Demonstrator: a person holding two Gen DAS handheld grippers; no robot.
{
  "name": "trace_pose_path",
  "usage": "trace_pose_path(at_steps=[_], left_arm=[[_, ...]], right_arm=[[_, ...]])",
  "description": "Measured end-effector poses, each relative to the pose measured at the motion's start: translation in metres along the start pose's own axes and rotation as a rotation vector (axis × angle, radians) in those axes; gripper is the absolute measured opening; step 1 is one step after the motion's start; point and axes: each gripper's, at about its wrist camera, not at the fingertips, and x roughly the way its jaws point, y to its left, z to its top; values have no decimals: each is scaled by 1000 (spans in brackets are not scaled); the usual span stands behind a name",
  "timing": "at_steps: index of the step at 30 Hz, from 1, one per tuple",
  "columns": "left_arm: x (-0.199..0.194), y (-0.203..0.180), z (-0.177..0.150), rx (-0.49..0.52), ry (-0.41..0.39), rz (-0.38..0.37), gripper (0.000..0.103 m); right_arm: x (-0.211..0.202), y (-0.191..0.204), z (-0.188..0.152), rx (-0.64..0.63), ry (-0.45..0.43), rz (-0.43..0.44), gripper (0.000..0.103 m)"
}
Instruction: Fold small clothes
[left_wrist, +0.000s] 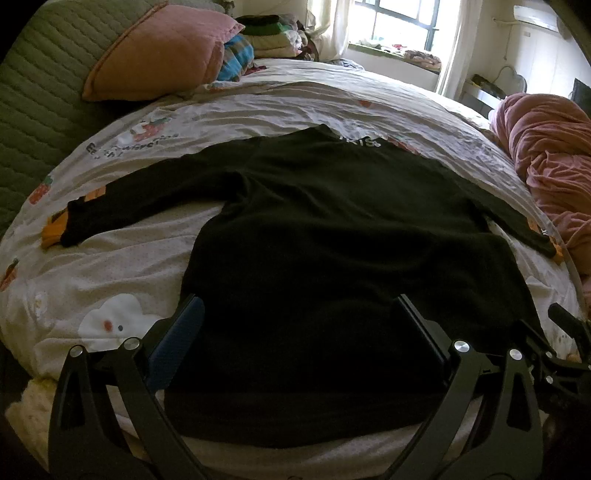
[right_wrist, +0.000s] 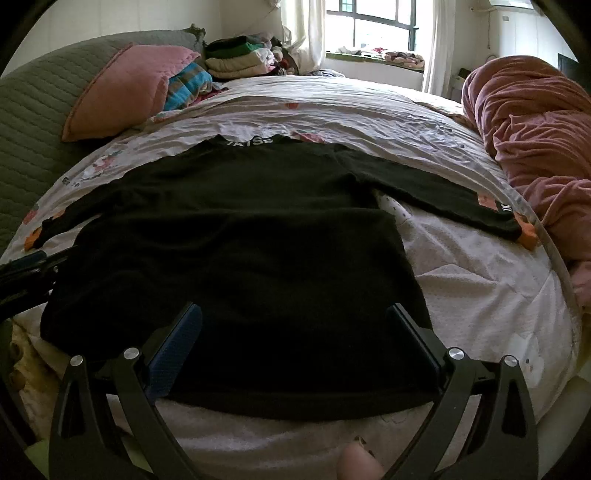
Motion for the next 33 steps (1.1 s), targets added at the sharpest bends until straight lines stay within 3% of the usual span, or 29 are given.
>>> trace_pose_path(at_steps=[33], left_arm=[[-6,6,1,-4,-15,-9,95]], right_arm=[[-1,-2,-1,0,-1,-2,99]])
